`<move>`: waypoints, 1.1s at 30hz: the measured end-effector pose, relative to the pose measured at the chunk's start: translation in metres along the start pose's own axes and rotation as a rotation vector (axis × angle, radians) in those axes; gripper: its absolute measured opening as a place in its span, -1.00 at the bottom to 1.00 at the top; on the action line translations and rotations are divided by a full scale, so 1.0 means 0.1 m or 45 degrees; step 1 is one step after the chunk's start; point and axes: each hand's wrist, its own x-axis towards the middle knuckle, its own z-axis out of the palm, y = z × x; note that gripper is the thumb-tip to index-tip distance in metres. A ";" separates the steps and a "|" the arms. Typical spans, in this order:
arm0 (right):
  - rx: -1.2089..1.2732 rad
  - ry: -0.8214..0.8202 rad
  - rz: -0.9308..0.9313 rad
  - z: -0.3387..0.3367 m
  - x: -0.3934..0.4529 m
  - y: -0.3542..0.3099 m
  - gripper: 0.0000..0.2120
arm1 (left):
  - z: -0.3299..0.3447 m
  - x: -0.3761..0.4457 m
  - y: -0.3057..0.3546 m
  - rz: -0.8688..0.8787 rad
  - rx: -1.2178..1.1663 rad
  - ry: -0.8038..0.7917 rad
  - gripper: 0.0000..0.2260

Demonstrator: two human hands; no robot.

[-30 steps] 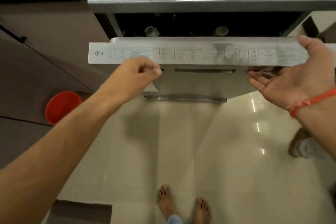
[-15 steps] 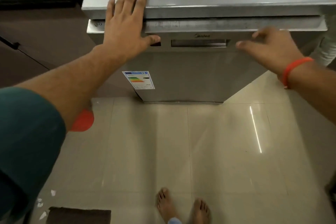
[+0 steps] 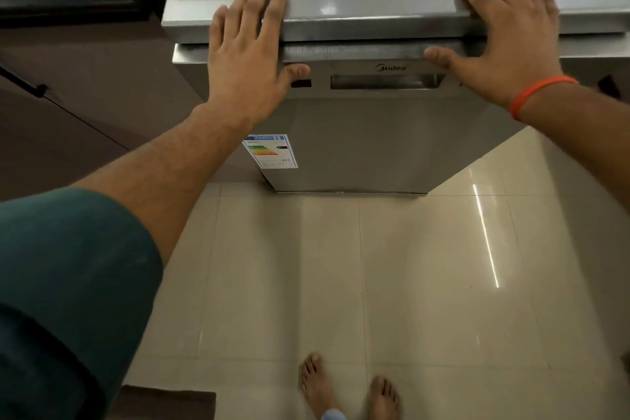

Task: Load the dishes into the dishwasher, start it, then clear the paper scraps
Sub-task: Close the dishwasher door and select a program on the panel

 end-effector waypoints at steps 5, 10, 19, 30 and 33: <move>0.024 0.046 0.029 0.07 -0.01 0.00 -0.18 | 0.10 0.03 0.10 -0.116 0.008 0.148 -0.31; -0.057 0.133 0.081 0.18 0.00 -0.04 -0.24 | 0.20 0.06 0.07 -0.159 0.036 0.192 -0.33; -0.113 0.151 0.111 0.22 0.02 -0.07 -0.31 | 0.25 0.07 0.10 -0.217 0.034 0.235 -0.37; -0.239 -0.149 0.205 -0.04 0.01 -0.39 -0.17 | -0.14 0.06 0.31 -0.217 0.038 -0.099 -0.29; -0.264 -0.384 0.225 -0.23 -0.04 -0.54 -0.10 | -0.37 0.02 0.32 -0.173 0.091 -0.399 -0.10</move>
